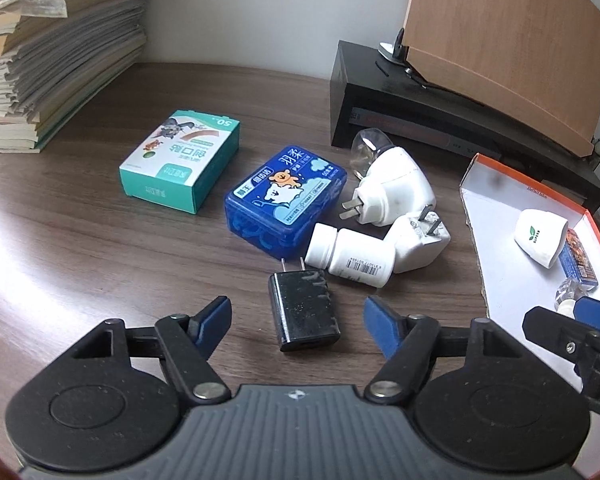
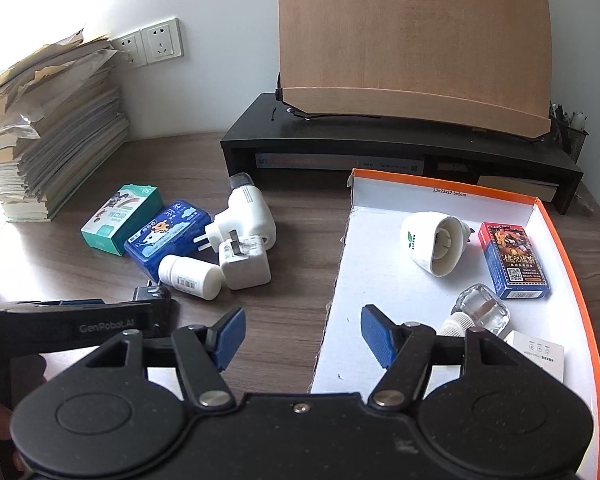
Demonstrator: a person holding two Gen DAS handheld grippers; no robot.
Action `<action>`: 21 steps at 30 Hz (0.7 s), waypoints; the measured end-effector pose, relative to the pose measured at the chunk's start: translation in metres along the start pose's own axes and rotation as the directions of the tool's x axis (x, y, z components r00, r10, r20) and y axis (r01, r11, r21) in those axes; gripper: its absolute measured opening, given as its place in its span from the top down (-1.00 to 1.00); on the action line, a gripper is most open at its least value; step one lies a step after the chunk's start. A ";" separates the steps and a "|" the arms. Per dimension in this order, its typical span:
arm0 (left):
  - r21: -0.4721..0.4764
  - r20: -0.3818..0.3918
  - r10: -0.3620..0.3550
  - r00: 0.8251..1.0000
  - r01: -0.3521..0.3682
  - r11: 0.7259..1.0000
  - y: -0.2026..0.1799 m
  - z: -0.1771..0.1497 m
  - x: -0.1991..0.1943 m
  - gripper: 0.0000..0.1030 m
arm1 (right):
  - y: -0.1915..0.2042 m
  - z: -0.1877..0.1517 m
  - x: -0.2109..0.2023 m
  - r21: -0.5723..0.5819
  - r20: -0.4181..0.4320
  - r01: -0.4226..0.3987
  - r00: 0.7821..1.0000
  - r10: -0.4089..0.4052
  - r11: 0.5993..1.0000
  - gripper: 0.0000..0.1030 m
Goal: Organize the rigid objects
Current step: 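Move both tools from the box back toward the scattered items, then grasp the black charger with the left tool while the right tool grasps the white pill bottle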
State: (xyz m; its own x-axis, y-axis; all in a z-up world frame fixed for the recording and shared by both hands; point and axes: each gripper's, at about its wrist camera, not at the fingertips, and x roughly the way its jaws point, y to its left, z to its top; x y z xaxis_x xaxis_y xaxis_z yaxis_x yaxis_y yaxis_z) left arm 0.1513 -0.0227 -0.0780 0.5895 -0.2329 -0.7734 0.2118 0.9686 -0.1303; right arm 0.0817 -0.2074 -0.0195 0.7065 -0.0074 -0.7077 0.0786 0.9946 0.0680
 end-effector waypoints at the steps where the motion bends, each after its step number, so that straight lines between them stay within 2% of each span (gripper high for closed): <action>1: 0.006 0.001 0.001 1.000 -0.001 1.000 0.000 0.000 0.004 -0.38 | 0.002 0.000 0.002 -0.002 -0.005 0.001 1.000 -0.001 1.000 -0.51; 2: 0.015 0.001 0.002 1.000 -0.002 1.000 -0.001 -0.001 0.008 -0.35 | 0.004 0.000 0.004 -0.004 -0.009 0.000 1.000 0.000 1.000 -0.51; 4: 0.030 -0.004 0.001 1.000 -0.001 1.000 0.000 -0.003 0.014 -0.11 | 0.009 -0.001 0.008 -0.004 -0.017 -0.004 1.000 0.004 1.000 -0.51; 7: 0.092 0.034 0.004 0.999 -0.007 0.996 0.000 -0.004 0.015 0.25 | 0.016 0.000 0.015 0.000 -0.028 -0.013 1.000 0.013 1.000 -0.51; 8: 0.100 0.042 0.005 0.999 -0.009 0.995 0.002 -0.005 0.014 0.29 | 0.019 0.000 0.018 0.001 -0.033 -0.017 0.999 0.017 1.000 -0.51; 18: 0.062 0.063 0.015 0.998 -0.019 0.998 0.058 -0.005 -0.006 0.29 | 0.071 0.008 0.060 -0.018 -0.049 -0.119 0.992 0.118 0.993 -0.46; 21: 0.036 0.066 0.019 0.998 -0.021 0.999 0.074 -0.001 -0.010 0.29 | 0.084 0.011 0.076 -0.035 -0.057 -0.106 0.993 0.104 0.994 -0.45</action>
State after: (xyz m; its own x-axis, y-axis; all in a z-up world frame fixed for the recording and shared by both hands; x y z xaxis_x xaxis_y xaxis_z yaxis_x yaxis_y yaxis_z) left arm 0.1600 0.0515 -0.0805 0.6439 -0.2199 -0.7328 0.2268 0.9696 -0.0917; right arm 0.1501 -0.1252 -0.0599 0.6693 0.1022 -0.7359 -0.0218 0.9928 0.1180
